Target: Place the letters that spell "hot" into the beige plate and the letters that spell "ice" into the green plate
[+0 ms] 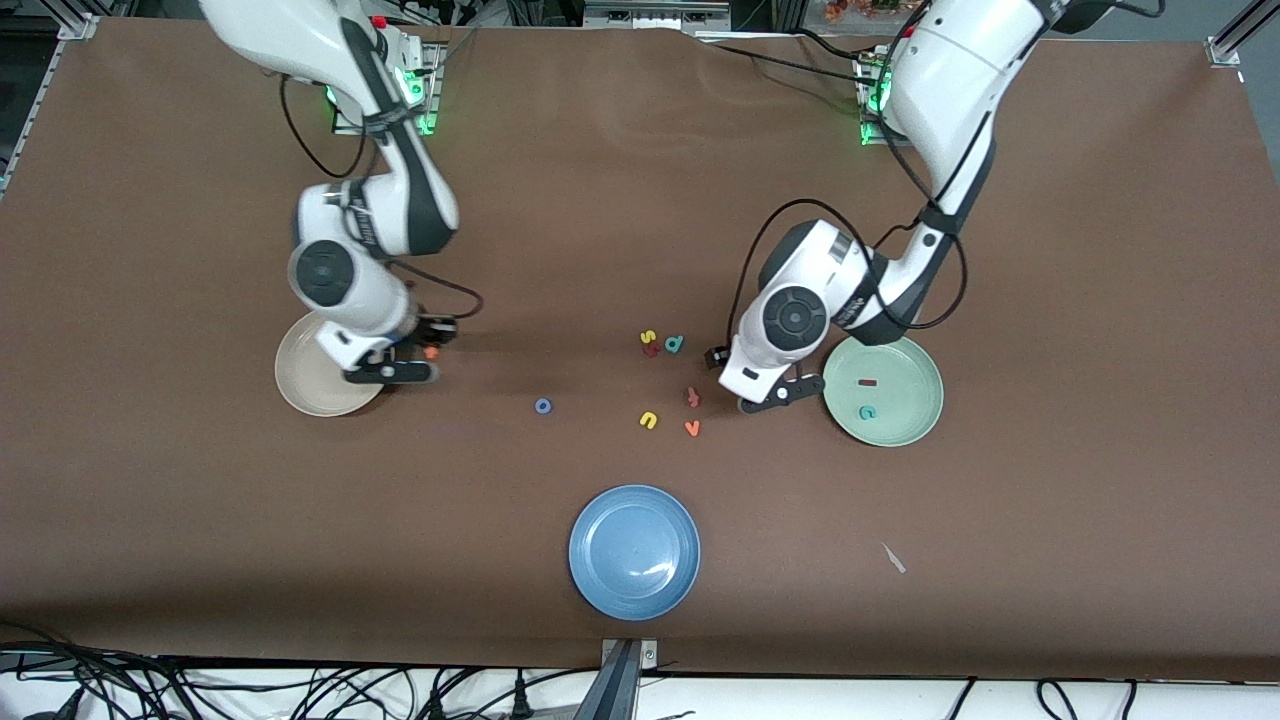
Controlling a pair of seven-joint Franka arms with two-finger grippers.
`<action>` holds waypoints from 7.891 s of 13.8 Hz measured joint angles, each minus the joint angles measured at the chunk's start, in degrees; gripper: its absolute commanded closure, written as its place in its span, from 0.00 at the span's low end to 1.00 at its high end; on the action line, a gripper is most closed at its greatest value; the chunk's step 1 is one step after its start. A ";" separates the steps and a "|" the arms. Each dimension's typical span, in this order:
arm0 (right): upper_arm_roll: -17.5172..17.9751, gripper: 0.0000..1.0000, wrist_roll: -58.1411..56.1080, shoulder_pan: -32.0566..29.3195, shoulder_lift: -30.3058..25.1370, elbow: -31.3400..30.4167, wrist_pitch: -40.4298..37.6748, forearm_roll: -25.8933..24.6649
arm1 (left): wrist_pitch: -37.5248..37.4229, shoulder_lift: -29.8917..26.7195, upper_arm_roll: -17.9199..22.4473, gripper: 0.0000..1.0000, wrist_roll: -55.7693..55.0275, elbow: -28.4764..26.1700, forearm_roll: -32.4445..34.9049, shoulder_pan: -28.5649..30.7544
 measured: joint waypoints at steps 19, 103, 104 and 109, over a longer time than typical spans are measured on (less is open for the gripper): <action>5.84 0.00 8.30 0.11 3.30 10.07 -2.88 5.88 | 7.31 2.93 0.02 1.00 -5.84 -0.05 0.00 -1.51; 11.79 0.38 21.58 0.57 28.51 38.75 -3.70 6.13 | -32.96 -40.61 7.55 0.00 48.30 2.19 2.26 19.22; 11.79 0.39 21.58 0.56 28.51 38.75 -3.70 6.13 | -32.96 -40.61 7.61 0.00 48.31 2.19 2.26 19.27; 11.79 0.42 21.58 0.47 28.52 38.87 -3.51 6.13 | -32.96 -40.61 7.67 0.00 48.33 2.19 2.26 19.36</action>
